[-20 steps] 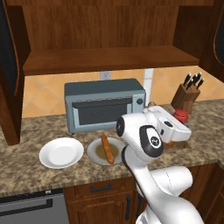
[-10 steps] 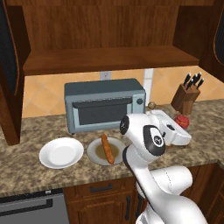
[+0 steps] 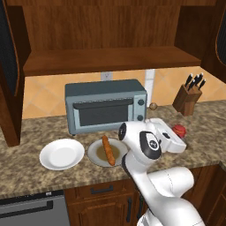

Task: From the different types of pastries on the counter, select a croissant and place it on the cutting board. Then retrieve a jar of jam from the cabinet and place it alongside the croissant on the cutting board.

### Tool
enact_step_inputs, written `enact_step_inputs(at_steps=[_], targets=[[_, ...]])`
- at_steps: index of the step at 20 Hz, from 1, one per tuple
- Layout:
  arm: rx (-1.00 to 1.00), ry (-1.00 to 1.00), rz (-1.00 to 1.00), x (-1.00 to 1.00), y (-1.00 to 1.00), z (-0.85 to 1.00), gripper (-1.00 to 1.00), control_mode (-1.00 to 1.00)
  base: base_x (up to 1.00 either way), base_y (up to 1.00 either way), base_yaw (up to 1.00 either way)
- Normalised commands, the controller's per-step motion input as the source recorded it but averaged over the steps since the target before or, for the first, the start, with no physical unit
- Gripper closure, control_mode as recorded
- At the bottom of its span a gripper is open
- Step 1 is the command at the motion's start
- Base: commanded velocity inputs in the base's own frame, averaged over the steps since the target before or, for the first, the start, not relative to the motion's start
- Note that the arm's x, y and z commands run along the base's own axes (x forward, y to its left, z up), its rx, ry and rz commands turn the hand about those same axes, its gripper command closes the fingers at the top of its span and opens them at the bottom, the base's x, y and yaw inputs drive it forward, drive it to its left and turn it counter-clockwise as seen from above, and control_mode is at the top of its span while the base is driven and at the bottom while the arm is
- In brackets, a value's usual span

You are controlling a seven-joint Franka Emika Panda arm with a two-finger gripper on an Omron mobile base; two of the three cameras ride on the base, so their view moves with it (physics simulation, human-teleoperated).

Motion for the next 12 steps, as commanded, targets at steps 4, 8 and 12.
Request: enact_step_inputs(at_steps=[4, 8, 12], targets=[[0.00, 0.00, -0.05, 0.13, -0.23, -0.28, 1.00, -1.00, 0.00, 0.00, 0.00], [0.00, 0.00, -0.04, 0.14, -0.22, -0.24, 1.00, -1.00, 0.00, 0.00, 0.00], [0.00, 0.00, -0.03, 0.23, -0.11, -0.22, 1.00, -1.00, 0.00, 0.00, 0.00]])
